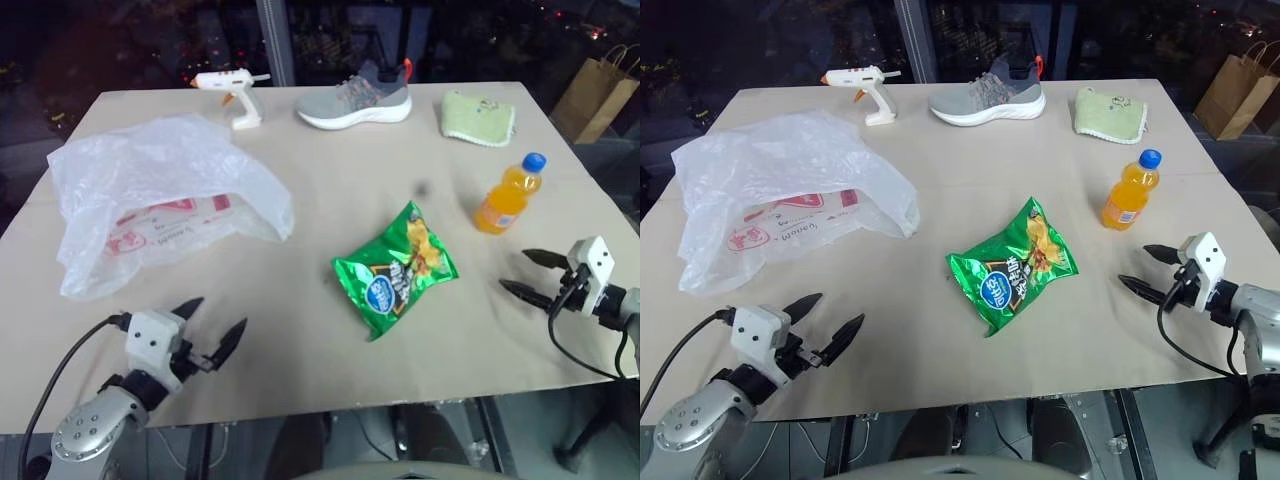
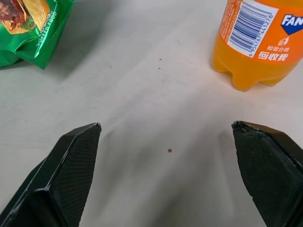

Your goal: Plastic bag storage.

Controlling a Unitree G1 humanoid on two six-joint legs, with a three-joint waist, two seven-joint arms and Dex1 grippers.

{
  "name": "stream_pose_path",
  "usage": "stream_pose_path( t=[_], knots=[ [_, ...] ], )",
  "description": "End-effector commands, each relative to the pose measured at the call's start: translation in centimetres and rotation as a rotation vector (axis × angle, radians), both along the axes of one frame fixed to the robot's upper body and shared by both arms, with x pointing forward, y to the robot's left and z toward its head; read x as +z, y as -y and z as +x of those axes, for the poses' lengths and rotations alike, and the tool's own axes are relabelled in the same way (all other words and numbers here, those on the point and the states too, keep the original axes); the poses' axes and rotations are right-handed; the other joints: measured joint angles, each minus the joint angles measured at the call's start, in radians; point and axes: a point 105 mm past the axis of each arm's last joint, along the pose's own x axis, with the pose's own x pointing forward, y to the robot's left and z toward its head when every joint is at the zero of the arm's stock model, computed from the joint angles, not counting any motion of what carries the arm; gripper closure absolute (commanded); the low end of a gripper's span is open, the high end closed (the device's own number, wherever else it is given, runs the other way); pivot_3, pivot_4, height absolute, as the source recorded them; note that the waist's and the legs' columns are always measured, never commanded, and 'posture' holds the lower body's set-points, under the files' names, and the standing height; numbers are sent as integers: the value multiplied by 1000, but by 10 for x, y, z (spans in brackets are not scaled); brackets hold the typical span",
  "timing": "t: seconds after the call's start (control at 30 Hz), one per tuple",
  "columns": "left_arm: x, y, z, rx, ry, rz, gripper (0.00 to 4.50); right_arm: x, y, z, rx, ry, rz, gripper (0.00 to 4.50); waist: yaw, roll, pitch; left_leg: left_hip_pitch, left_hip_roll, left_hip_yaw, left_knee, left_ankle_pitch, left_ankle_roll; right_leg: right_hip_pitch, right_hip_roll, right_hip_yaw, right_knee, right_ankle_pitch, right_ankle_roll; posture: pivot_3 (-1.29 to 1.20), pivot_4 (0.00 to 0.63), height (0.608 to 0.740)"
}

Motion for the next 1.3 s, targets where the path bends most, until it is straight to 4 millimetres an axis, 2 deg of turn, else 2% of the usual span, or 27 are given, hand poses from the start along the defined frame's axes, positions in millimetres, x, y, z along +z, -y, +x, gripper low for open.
stream_pose_path(
  t=[0.03, 0.2, 0.3, 0.37, 0.5, 0.63, 0.73, 0.97, 1.07, 1.23, 1.3],
  knots=[
    [43, -13, 2, -7, 168, 73, 38, 9, -4, 4, 19, 39, 6, 0, 0, 0, 0, 0, 0, 0, 0, 0, 0, 0, 0, 0, 0, 0, 0, 0, 150, 740],
    [83, -65, -4, 171, 305, 198, 38, 20, -22, -2, 109, 28, 102, 0, -1, 1, 0, 0, 0, 0, 0, 0, 0, 0, 0, 0, 0, 0, 0, 0, 150, 740],
    [108, -110, -7, 384, 361, 165, 38, 35, -48, -14, 244, 10, 169, 0, -1, 2, 1, 0, 0, 0, 0, 0, 0, 0, 0, 0, 0, 1, 2, 0, 150, 740],
    [113, -123, -8, 438, 361, 145, 38, 45, -59, -16, 281, 6, 210, 0, 0, 2, 1, 0, 1, -1, 0, 0, 0, 0, 0, -1, 0, 1, 3, 0, 150, 740],
    [83, -138, -11, 459, 184, 194, 38, 75, -81, -18, 374, 84, 224, 0, -2, 2, 1, 0, 1, 0, 0, 0, 0, 0, 0, -1, 0, 1, 2, 0, 150, 740],
    [73, -143, -1, 470, 150, 214, 38, 96, -93, -24, 440, 150, 198, 0, 4, 1, 2, -1, 1, -1, 0, 0, 0, 0, 0, -2, 0, 1, 2, 0, 150, 740],
    [66, -154, 13, 518, 132, 162, 38, 114, -106, -27, 484, 210, 199, 0, 12, 1, 2, -1, 1, -3, 0, 0, 0, 0, 0, -4, 0, 1, 2, 0, 150, 740],
    [42, -141, 37, 420, 14, 126, 38, 133, -123, -37, 546, 270, 180, 0, 8, 0, 1, -3, 0, -3, 0, 0, 0, -1, -1, -4, -2, 2, 4, 0, 150, 740],
    [36, -139, 41, 401, -26, 119, 878, 138, -129, -41, 562, 275, 184, 0, 8, 0, 1, -4, 0, -4, -1, 0, 0, -2, -1, -5, -2, 2, 4, 0, 150, 740],
    [39, -137, 46, 394, -23, 117, 2936, 139, -132, -43, 563, 277, 184, 0, 8, 0, 2, -4, 0, -5, -1, 0, 0, -2, -2, -6, -1, 2, 4, 0, 150, 740],
    [40, -134, 47, 385, -17, 117, 3987, 140, -133, -42, 559, 279, 191, 0, 8, 0, 2, -4, 0, -5, -1, 0, 0, -2, -2, -6, -1, 2, 4, 0, 150, 740]
  ],
)
